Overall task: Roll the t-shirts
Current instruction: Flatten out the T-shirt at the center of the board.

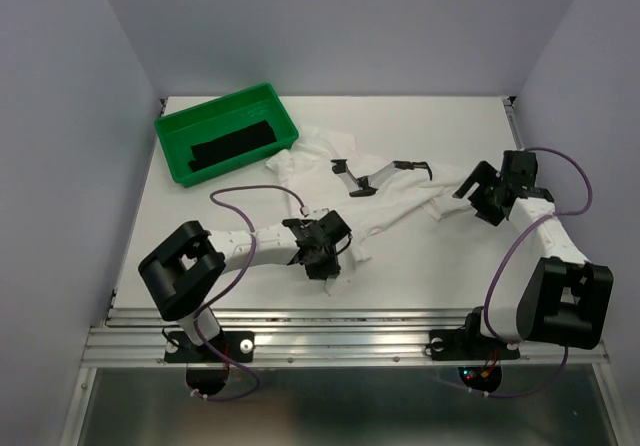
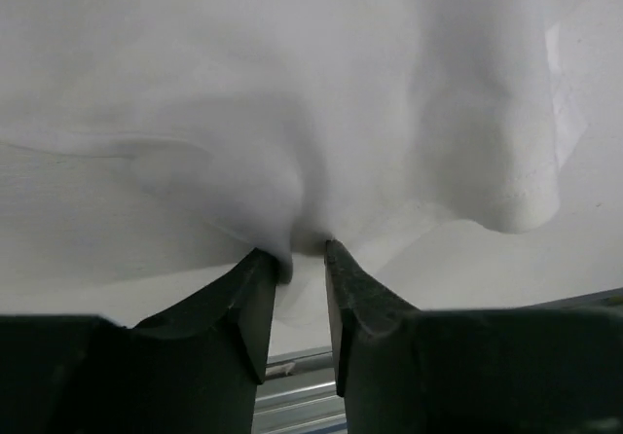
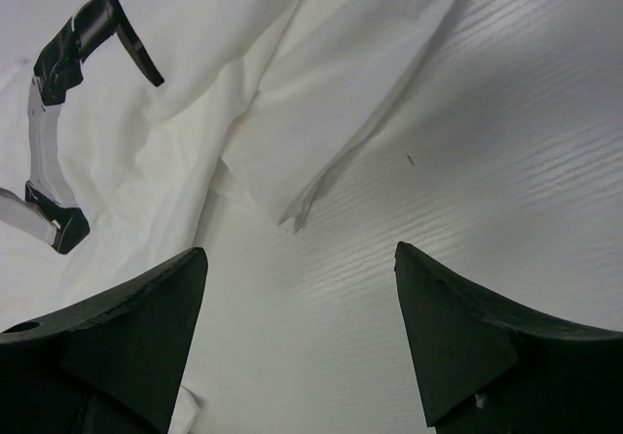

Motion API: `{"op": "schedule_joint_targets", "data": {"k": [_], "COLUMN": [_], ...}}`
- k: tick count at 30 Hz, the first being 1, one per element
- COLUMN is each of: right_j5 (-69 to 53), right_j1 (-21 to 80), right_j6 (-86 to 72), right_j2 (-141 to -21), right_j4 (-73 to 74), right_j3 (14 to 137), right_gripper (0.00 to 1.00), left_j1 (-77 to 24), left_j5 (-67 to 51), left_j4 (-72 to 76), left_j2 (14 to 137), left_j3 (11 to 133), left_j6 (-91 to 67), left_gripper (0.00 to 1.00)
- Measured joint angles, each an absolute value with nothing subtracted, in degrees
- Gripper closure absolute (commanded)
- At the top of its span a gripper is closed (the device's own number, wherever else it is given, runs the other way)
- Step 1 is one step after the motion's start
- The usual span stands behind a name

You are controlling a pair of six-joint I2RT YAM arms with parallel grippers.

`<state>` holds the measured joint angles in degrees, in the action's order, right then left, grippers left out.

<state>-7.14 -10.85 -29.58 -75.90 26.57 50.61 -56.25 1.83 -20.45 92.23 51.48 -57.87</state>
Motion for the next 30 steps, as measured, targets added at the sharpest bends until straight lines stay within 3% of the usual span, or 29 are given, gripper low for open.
{"op": "schedule_joint_targets", "data": {"k": [1, 6, 15, 25, 27, 28, 30], "right_j5": [-7.4, -9.7, -9.6, -7.7, -7.4, -7.1, -6.3], "right_j1": [-10.9, -10.7, -2.3, -1.7, -1.6, -1.4, -1.3], "right_j6": [-29.5, -29.3, -31.7, -34.9, -35.7, -36.2, -36.7], "right_j2": [-75.9, -75.4, -77.2, -83.7, -85.0, -86.2, -87.8], "right_j4": [26.6, 26.2, 23.3, 15.6, 13.4, 12.2, 11.3], "right_j3": [50.6, 49.9, 44.8, 41.3, 41.6, 42.2, 43.4], "right_gripper": [0.17, 0.2, 0.23, 0.38, 0.48, 0.67, 0.93], "left_j1": [-56.2, -55.2, -39.9, -37.7, -37.6, -37.3, -36.9], "left_j5": [2.0, 6.8, 10.1, 8.9, 8.8, 8.6, 8.3], "left_j4": [-20.8, -26.0, -31.0, -32.9, -33.0, -33.0, -33.0], "left_j2": [92.8, 90.7, 67.3, 67.8, 68.1, 68.3, 68.6], "left_j3": [51.8, 54.2, 62.3, 64.3, 64.3, 64.3, 64.4], "left_j6": [-57.8, -57.6, -51.6, -47.3, -46.9, -46.5, -46.0], "left_gripper": [1.0, 1.0, 1.0, 1.0, 1.0, 1.0, 1.0]}}
